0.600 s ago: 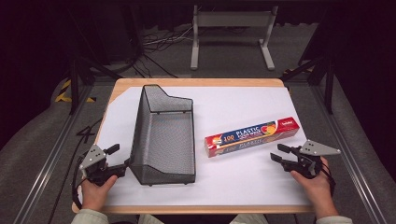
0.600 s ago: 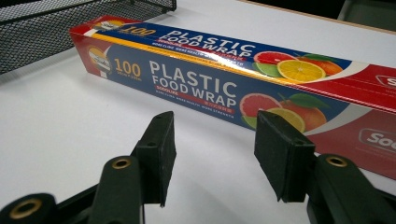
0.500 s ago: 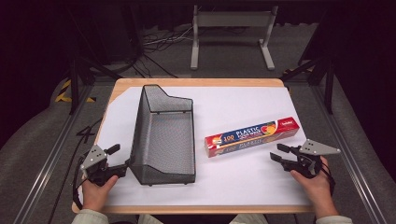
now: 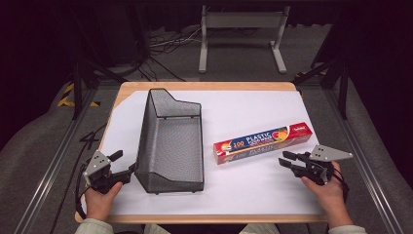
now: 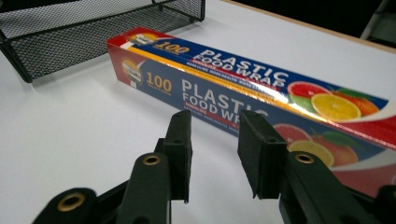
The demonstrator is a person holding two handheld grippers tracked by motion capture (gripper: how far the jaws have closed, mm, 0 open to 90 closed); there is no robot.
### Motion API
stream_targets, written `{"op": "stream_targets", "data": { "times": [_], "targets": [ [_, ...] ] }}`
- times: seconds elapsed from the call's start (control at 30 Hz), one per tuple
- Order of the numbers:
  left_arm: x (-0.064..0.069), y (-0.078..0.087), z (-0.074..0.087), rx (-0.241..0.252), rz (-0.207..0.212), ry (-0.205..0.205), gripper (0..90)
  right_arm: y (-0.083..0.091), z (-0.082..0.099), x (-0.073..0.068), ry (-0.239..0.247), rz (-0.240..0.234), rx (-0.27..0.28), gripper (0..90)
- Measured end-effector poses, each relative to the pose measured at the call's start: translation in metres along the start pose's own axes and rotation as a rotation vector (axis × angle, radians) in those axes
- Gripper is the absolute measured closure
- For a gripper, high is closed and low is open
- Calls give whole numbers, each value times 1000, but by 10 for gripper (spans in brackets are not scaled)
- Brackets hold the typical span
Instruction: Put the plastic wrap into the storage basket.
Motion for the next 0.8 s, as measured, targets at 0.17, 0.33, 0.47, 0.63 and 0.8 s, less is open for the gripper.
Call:
{"op": "stream_targets", "data": {
  "times": [0.17,0.33,0.47,0.63,0.8],
  "targets": [
    [1,-1,0,-7,-5,-7,249,-1,-12,-12,23,-31,-13,748],
    [0,-1,0,-9,-9,-12,249,-11,-23,-27,41,-80,-39,814],
    [0,0,0,-9,-8,-10,249,-20,-34,-43,60,-143,-49,860],
    [0,-1,0,-9,-10,-12,250,-28,-42,-56,77,-175,-63,867],
    [0,0,0,-8,-13,-12,251,-36,-50,-68,108,-204,-62,866]
  ]
}}
Point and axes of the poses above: each handheld gripper's, and its own axes: y roughly backward along the jaws, z roughly out of its underside, x roughly to its right, the point moved 4 cm from there along -y, roughly forward along the jaws, and after that the axes turned 1 degree about -x, right-handed, at the moved point
